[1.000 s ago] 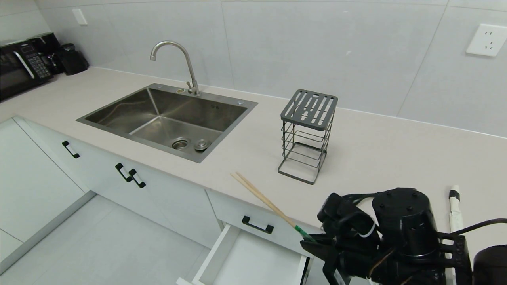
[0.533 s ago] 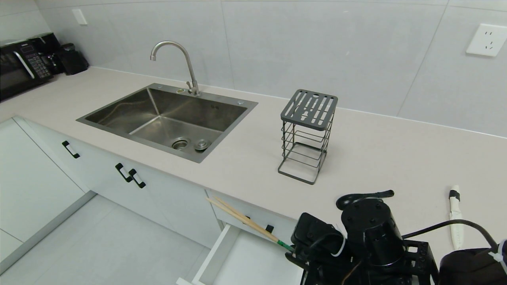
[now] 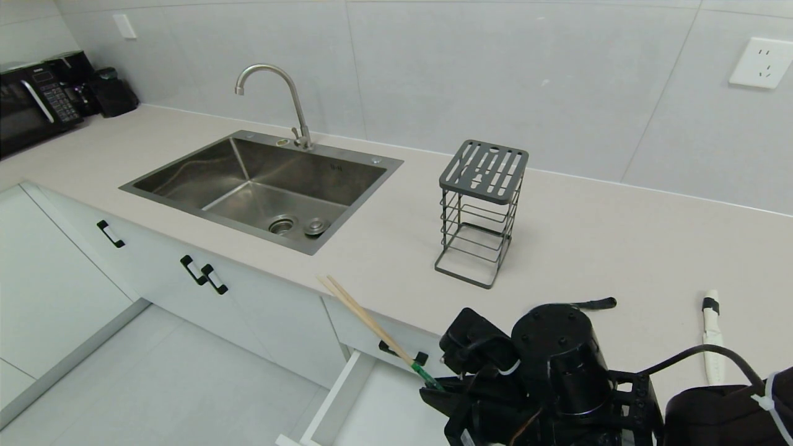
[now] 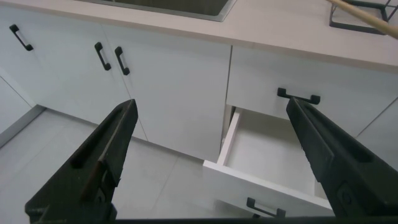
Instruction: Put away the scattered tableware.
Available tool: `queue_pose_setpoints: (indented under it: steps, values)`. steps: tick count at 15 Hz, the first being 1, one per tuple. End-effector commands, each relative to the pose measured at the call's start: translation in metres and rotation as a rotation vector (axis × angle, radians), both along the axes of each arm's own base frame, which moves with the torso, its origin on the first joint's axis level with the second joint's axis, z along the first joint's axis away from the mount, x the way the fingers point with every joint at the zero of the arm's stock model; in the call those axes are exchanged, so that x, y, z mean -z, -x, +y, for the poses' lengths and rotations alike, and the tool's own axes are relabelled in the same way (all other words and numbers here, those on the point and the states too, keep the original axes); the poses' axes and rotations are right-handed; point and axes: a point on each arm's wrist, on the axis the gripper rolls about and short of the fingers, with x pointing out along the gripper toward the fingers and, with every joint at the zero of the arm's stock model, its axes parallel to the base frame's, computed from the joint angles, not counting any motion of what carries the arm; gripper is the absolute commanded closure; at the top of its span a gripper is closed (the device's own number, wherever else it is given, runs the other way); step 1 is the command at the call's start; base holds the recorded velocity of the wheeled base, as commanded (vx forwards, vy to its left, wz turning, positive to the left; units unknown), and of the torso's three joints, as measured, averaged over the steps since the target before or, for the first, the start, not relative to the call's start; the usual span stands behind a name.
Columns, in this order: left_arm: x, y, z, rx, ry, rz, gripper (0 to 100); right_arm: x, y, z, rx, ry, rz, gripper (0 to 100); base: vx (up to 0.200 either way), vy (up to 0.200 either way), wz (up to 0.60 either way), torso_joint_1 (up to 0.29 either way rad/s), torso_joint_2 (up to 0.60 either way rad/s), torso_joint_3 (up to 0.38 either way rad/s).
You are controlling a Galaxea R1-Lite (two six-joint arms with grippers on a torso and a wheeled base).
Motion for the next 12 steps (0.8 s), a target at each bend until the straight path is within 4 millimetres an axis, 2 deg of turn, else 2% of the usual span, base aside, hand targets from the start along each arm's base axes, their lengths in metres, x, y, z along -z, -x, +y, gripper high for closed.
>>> queue_pose_setpoints:
  steps: [1,7,12]
  values:
    - [0.0000,-0.0001,0.0000,-0.001,0.000,0.001,0,-0.0032,-0.0005,0.0022,-0.004,-0.010,-0.009,100,0.000,0.000,0.00,-0.056,0.09,0.071]
    - [0.0000,-0.0001,0.0000,-0.001,0.000,0.001,0,0.0034,0.0062,0.0078,-0.024,0.008,0.005,100,0.000,0.000,0.00,-0.236,0.46,0.228]
    - [0.0000,-0.0001,0.0000,-0.001,0.000,0.001,0,0.0054,0.0075,0.0095,-0.030,0.013,0.009,100,0.000,0.000,0.00,-0.044,0.09,0.044]
